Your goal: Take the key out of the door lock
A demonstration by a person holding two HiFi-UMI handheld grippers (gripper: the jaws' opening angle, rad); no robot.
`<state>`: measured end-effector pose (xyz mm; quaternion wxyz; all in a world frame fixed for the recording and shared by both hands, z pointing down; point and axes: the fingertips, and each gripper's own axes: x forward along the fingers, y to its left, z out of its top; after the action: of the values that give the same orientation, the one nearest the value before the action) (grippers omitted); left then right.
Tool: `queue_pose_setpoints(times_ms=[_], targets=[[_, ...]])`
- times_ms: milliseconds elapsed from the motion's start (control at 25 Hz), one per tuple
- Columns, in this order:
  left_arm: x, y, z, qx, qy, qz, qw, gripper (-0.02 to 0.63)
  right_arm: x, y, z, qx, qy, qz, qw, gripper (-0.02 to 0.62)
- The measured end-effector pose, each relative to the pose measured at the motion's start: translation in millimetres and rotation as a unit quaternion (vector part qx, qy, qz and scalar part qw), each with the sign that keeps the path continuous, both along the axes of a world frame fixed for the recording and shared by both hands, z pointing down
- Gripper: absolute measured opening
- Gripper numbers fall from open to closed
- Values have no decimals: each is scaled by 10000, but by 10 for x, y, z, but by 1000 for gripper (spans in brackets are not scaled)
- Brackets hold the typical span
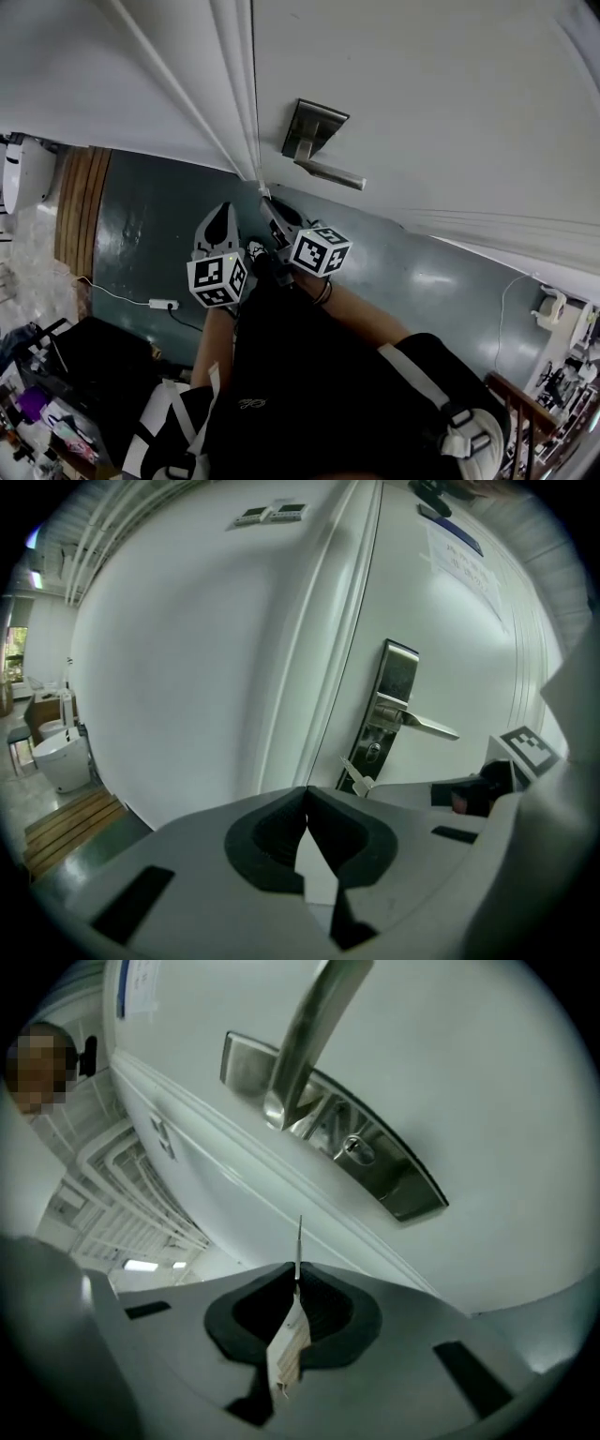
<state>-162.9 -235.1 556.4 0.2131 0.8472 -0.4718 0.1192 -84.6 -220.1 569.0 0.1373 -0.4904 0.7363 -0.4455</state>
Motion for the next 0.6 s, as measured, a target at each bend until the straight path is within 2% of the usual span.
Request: queue_pose_setpoints(times_ms=[120, 200, 320, 440, 600], targets=[[-172, 47, 54, -55, -22, -255, 9997, 23, -159, 12, 42, 97, 701, -456, 9964, 29], [-287, 80, 81, -82, -38, -430, 9990, 23, -263, 22, 59, 204, 1183, -776, 9897, 29], [-453, 155, 78, -112, -42, -690, 9975, 23, -438, 72, 51, 400, 1798, -1270, 9747, 29], [-587, 235, 82, -139, -21, -934, 9955, 23, -605, 130, 33, 626, 2185, -1702, 9588, 29], [-773, 364, 71, -149, -4, -1284, 9916, 23, -772, 218, 3, 994, 2751, -2171, 9313, 29]])
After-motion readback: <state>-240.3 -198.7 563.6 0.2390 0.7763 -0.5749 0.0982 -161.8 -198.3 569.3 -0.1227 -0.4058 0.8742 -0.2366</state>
